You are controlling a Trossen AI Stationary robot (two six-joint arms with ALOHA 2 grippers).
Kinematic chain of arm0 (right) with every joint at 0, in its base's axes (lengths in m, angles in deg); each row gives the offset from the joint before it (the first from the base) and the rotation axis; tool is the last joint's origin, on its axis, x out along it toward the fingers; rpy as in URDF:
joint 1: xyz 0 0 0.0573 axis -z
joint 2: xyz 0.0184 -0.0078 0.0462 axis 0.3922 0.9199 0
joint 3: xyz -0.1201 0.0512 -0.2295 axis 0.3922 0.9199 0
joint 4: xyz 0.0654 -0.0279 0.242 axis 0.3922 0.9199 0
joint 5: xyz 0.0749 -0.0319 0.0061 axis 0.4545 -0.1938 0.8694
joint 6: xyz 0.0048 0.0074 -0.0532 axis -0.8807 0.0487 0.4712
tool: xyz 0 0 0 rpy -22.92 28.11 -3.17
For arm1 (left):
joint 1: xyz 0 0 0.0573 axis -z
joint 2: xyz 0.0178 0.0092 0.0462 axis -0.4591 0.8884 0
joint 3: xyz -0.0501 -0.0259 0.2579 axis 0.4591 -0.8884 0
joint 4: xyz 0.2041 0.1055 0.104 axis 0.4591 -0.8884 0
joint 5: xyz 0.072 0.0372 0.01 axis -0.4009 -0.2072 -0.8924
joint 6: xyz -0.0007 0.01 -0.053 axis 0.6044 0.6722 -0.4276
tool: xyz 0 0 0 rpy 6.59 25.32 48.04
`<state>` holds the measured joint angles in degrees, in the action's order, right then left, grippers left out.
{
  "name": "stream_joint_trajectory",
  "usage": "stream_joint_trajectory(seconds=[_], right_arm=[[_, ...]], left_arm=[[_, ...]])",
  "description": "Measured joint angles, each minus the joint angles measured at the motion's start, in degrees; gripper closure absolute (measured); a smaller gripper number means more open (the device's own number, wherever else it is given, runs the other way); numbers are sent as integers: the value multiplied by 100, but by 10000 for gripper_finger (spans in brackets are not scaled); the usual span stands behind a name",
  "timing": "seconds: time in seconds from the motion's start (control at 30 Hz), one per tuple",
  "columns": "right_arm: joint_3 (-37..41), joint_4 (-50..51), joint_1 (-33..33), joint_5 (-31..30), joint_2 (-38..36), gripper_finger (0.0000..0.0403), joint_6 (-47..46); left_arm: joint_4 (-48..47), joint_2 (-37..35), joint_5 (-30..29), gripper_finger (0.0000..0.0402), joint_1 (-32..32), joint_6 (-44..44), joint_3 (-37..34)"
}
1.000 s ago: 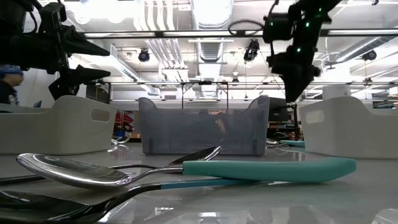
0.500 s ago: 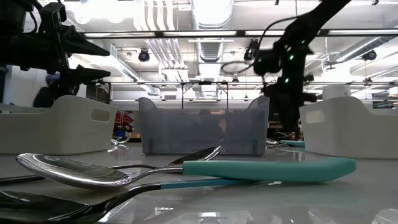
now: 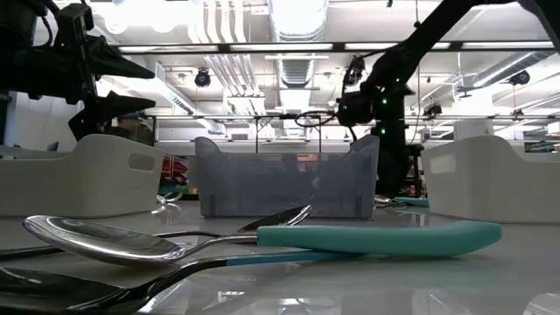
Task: Sort silverware by color (type)
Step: Put the green spoon into the white bin
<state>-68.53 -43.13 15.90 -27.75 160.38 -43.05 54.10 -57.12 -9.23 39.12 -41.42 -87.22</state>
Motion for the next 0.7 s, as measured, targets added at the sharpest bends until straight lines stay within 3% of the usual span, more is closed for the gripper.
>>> stream_joint_trajectory(seconds=[0.3, 0.57, 0.7], right_arm=[[-10, 123, 287, 626, 503, 277, 65], [-32, 38, 274, 628, 409, 370, 391], [-53, 11, 279, 647, 219, 374, 435]], left_arm=[[-2, 0, -2, 203, 1, 0, -2], [-2, 0, 0, 203, 1, 0, -1], [-2, 0, -2, 203, 2, 0, 0]])
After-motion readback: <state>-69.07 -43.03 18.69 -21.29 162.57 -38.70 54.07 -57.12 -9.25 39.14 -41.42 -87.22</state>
